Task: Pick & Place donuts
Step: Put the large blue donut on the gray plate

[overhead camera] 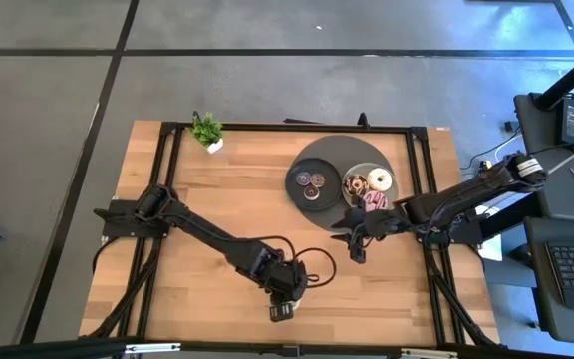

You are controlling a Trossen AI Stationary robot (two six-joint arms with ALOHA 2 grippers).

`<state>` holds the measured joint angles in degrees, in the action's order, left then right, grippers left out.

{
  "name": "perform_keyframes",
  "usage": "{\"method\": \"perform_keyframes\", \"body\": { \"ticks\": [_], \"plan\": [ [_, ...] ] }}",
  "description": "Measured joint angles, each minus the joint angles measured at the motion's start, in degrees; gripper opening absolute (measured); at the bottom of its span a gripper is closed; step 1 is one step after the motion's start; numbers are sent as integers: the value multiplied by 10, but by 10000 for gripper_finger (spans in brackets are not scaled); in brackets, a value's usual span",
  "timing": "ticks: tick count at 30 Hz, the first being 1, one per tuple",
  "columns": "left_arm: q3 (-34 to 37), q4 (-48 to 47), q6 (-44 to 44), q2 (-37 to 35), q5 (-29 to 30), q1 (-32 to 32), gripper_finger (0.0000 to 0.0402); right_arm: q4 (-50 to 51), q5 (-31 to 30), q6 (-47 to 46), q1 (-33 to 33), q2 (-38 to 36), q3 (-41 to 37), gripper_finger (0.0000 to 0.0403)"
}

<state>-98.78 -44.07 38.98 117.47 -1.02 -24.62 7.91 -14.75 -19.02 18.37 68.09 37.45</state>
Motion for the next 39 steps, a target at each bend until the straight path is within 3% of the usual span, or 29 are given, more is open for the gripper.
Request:
{"method": "perform_keyframes", "body": {
  "ticks": [5,11,16,33,39],
  "plan": [
    [0,-55,-11,1,8,0,124,-12,0,-3,0,9,0,140],
    [1,-56,84,16,54,0,158,-13,-1,-2,0,9,0,140],
    [1,-59,84,22,60,0,166,-13,-2,0,0,9,0,140],
    [1,-40,84,82,43,4,146,0,-2,4,0,9,0,140],
    [1,-40,83,82,34,11,109,1,-1,4,0,9,0,140]
  ]
}}
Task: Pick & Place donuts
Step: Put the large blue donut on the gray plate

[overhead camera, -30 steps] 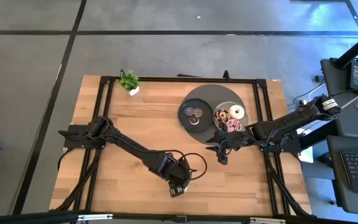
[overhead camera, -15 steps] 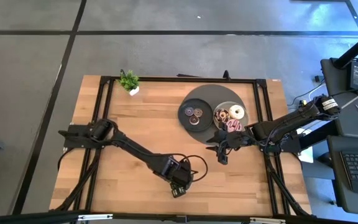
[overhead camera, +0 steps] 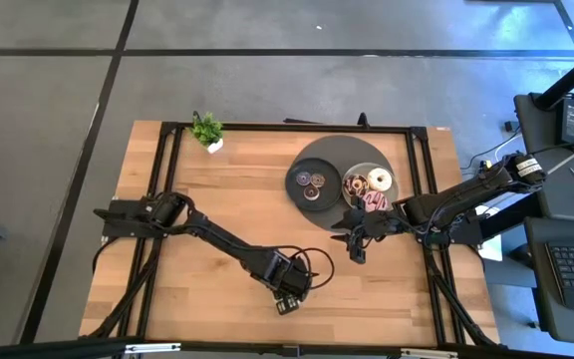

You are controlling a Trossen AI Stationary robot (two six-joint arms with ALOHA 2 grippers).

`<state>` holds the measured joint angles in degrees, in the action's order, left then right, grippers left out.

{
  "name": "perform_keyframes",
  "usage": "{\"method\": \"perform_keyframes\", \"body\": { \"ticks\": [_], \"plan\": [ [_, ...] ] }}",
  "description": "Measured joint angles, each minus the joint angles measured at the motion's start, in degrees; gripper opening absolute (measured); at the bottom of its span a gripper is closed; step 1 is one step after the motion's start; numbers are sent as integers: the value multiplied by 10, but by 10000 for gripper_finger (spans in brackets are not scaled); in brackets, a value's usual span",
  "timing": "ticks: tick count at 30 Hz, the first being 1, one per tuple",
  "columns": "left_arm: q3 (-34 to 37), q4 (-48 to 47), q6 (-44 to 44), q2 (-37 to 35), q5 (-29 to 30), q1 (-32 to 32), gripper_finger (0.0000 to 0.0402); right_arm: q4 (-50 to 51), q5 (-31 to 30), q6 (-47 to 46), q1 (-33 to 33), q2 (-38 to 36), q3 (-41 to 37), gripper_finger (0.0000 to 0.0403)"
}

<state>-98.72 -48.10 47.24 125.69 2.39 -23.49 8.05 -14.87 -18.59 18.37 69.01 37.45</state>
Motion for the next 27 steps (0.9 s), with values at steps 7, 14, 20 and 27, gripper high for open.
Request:
{"method": "perform_keyframes", "body": {
  "ticks": [7,14,20,27],
  "plan": [
    [0,0,1,0,-20,7,25,1,3,45,27,-2,0,140],
    [-28,3,30,-1,-35,42,9,0,45,76,84,-2,0,140],
    [-78,12,45,-2,-7,91,6,-1,45,71,117,-2,0,140],
    [-127,74,-18,-3,-4,137,5,-41,56,88,127,-2,0,140]
  ]
}}
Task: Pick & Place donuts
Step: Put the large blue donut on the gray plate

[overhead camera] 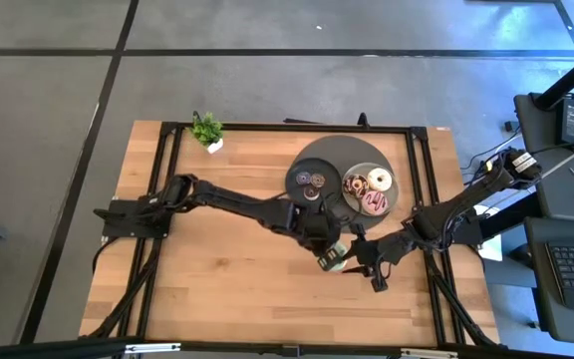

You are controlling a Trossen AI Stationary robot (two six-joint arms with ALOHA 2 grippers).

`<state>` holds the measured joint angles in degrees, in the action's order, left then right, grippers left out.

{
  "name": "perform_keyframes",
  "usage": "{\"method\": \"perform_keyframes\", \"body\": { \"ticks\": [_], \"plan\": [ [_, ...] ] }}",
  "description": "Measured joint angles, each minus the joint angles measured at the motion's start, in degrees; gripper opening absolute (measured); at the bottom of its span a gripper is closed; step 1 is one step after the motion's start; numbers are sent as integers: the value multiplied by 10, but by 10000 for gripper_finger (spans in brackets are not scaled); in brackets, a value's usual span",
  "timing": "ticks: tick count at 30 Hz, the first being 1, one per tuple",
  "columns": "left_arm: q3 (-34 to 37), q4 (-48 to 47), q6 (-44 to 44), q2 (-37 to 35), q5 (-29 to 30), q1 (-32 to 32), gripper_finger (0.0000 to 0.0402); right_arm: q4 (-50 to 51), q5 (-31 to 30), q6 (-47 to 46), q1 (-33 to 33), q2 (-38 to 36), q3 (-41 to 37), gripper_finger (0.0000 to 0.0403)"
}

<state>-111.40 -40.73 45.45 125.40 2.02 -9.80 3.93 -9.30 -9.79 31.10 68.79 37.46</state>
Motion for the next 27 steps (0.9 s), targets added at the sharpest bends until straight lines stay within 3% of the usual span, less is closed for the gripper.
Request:
{"method": "perform_keyframes", "body": {
  "ticks": [9,16,24,27],
  "plan": [
    [-8,-9,-32,0,-68,32,4,71,-34,60,0,1,40,140],
    [-8,-11,-32,0,-77,45,4,127,-45,90,-1,7,69,140],
    [-8,-13,-25,0,-104,55,4,162,-32,117,-2,77,109,140],
    [-8,-18,-20,0,-106,56,4,188,-62,118,-1,105,138,140]
  ]
}}
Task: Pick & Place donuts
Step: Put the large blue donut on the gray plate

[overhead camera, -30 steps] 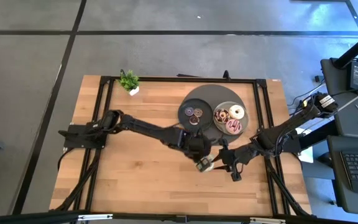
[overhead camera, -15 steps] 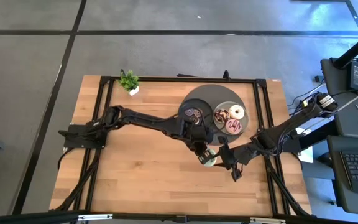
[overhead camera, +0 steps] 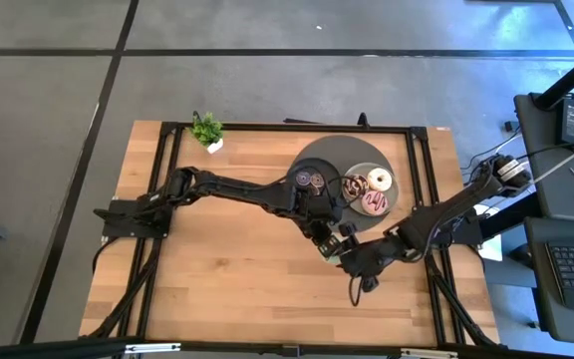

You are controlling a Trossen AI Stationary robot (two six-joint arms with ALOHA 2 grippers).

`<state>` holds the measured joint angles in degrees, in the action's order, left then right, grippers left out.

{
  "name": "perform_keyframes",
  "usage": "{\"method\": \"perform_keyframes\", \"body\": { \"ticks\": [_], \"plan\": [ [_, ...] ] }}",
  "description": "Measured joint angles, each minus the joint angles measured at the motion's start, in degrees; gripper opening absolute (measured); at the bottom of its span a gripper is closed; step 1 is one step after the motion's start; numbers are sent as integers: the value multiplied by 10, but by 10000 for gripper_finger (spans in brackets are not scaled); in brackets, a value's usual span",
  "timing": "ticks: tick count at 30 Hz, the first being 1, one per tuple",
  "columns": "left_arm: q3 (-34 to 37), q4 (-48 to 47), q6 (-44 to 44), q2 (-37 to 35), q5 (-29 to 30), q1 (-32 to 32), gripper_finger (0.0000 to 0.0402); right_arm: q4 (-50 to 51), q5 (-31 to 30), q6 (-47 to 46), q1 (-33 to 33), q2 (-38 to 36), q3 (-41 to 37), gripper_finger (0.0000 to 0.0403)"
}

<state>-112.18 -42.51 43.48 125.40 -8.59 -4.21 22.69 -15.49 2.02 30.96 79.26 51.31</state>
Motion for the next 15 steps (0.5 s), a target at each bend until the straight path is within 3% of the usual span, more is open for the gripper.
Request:
{"method": "perform_keyframes", "body": {
  "ticks": [3,15],
  "plan": [
    [0,-6,2,0,0,-1,4,32,-26,2,0,22,22,140],
    [0,-10,2,0,0,-3,4,63,-22,-3,0,58,32,123]
  ]
}}
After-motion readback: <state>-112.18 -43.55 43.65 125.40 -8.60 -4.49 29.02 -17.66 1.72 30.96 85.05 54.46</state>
